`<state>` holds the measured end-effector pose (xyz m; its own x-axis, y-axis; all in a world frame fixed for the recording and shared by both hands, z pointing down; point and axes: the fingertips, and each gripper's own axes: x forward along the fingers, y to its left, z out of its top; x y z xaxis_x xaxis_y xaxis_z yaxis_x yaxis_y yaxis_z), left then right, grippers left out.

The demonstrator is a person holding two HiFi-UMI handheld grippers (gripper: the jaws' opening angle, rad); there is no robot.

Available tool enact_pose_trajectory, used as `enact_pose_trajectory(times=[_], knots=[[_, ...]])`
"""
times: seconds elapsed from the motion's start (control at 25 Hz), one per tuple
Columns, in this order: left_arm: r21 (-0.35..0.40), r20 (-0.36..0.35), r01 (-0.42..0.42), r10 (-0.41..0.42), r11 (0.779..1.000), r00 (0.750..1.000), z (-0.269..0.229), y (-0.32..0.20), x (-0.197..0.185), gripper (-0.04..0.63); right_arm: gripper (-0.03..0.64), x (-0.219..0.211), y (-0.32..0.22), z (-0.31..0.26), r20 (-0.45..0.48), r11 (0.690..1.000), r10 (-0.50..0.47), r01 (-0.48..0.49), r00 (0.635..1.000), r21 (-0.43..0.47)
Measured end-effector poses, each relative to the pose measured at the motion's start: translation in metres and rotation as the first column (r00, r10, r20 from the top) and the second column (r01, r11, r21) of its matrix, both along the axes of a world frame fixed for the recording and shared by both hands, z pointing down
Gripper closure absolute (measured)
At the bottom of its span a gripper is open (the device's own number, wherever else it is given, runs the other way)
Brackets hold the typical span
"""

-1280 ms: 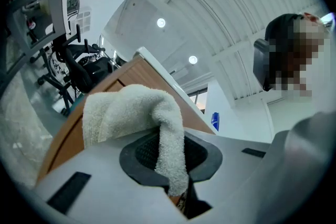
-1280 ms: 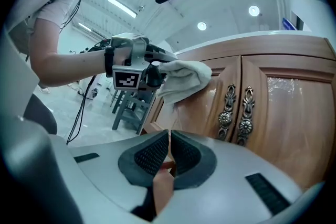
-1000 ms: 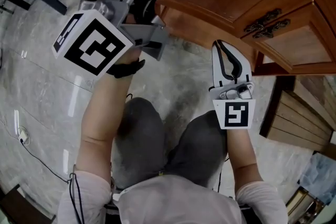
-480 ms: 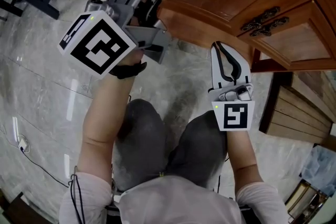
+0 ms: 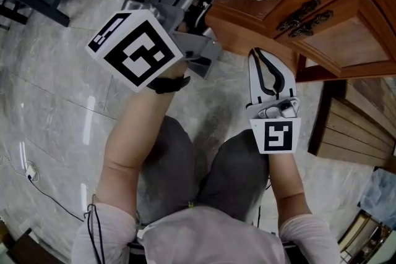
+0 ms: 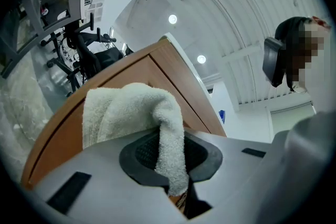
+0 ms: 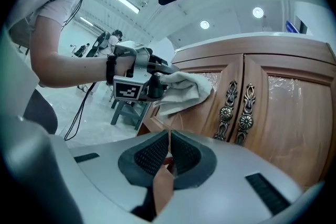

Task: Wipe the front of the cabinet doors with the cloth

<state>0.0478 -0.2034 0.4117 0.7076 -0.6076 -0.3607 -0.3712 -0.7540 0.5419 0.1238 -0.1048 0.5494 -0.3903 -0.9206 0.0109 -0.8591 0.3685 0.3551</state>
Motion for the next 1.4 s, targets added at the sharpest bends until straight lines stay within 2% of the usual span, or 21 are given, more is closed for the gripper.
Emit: enact_pose_trajectory(times=[0.16, 0.44, 0.96, 1.16, 1.4], knots=[[-0.002, -0.001, -0.028, 0.028, 1.000, 1.000, -0.002, 0.001, 0.003, 0.537, 0.575, -0.008, -0.002, -0.001, 0.002, 1.000, 0.007, -0.007, 1.000, -0.006], [-0.011, 0.005, -0.068, 0.068, 0.998, 0.998, 0.001, 0.015, 0.043, 0.537, 0.575, 0.015, 0.005, -0.003, 0.027, 1.000, 0.015, -0.015, 1.000, 0.009], [-0.026, 0.001, -0.144, 0.144, 0.989, 0.990, 0.003, 0.029, 0.083, 0.537, 0.575, 0.020, 0.009, -0.005, 0.037, 1.000, 0.023, -0.023, 0.999, 0.017], [-0.022, -0.002, -0.121, 0.121, 0.992, 0.993, 0.000, 0.029, 0.062, 0.537, 0.575, 0.019, 0.011, -0.001, 0.022, 1.000, 0.015, -0.015, 1.000, 0.014], [-0.032, 0.031, -0.022, 0.023, 0.999, 0.999, 0.010, 0.021, 0.003, 0.537, 0.575, 0.009, 0.008, 0.007, 0.009, 1.000, 0.002, -0.003, 1.000, 0.006]])
